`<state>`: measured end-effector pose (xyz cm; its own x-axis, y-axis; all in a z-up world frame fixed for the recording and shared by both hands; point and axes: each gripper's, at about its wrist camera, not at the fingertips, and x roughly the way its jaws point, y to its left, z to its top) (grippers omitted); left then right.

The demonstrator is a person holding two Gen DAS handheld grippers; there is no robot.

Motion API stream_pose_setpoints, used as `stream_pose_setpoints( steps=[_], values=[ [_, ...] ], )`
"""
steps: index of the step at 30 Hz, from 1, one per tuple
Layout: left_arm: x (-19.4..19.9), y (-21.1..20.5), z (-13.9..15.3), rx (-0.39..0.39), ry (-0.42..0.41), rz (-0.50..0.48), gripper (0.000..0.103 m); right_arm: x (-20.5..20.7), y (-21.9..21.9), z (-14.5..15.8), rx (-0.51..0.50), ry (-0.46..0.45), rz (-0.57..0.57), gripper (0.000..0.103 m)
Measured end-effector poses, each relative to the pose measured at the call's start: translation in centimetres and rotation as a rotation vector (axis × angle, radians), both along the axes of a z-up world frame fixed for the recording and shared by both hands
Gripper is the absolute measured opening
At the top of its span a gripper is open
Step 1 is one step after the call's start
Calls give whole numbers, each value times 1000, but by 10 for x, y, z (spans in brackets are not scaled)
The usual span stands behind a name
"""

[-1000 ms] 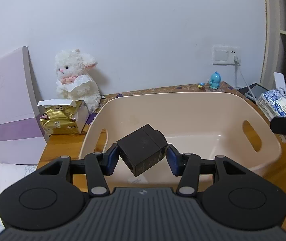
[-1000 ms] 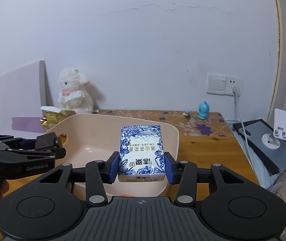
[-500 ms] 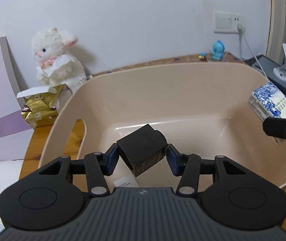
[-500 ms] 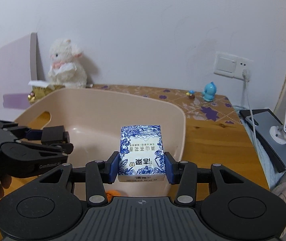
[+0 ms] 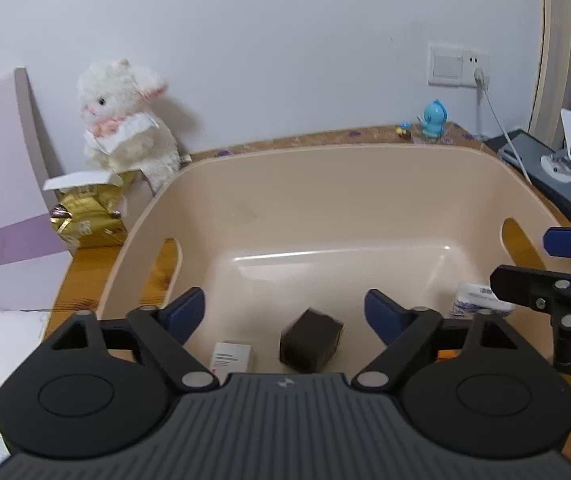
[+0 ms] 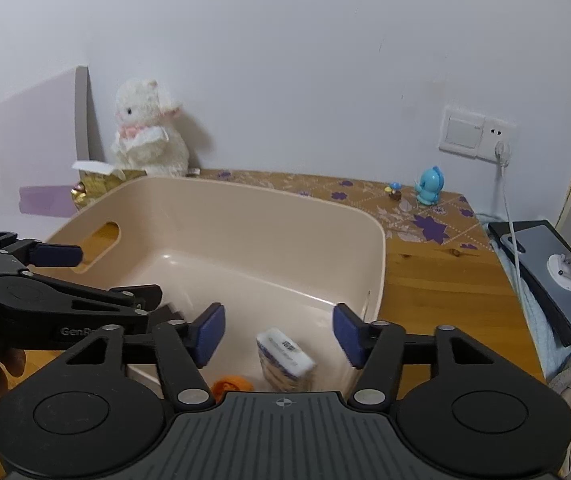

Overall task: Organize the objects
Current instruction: 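Lower the black cube into the bin with the left tool while the right tool drops the tissue pack in, then grasp the green plaid scrunchie with the left tool while the right tool grasps the black star box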

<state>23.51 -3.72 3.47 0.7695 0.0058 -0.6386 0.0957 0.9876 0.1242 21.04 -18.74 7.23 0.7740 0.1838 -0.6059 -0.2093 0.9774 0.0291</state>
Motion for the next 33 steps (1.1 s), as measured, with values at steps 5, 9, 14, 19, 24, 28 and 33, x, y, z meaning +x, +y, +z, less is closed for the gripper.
stream_pose_setpoints(
  steps=[5,9,14,19,24,28,33],
  values=[
    [-19,3,13,17,-25,-1,90,-18,-7,13,2,-22,1,79],
    [-40,8,18,22,-42,-4,91,-35,-12,17,-7,-23,15,90],
    [-68,17,19,9,-57,12,99,-55,-22,13,-23,-8,29,97],
    [-91,20,15,17,-51,1,99,-70,-30,5,-41,15,34,100],
    [-104,20,6,9,-19,-16,99,-78,-34,-6,-63,48,42,103],
    [-107,19,-8,2,18,-23,99,-80,-35,-18,-82,76,50,103],
    [-105,18,-30,-1,83,-31,99,-74,-35,-38,-91,128,68,103]
  ],
)
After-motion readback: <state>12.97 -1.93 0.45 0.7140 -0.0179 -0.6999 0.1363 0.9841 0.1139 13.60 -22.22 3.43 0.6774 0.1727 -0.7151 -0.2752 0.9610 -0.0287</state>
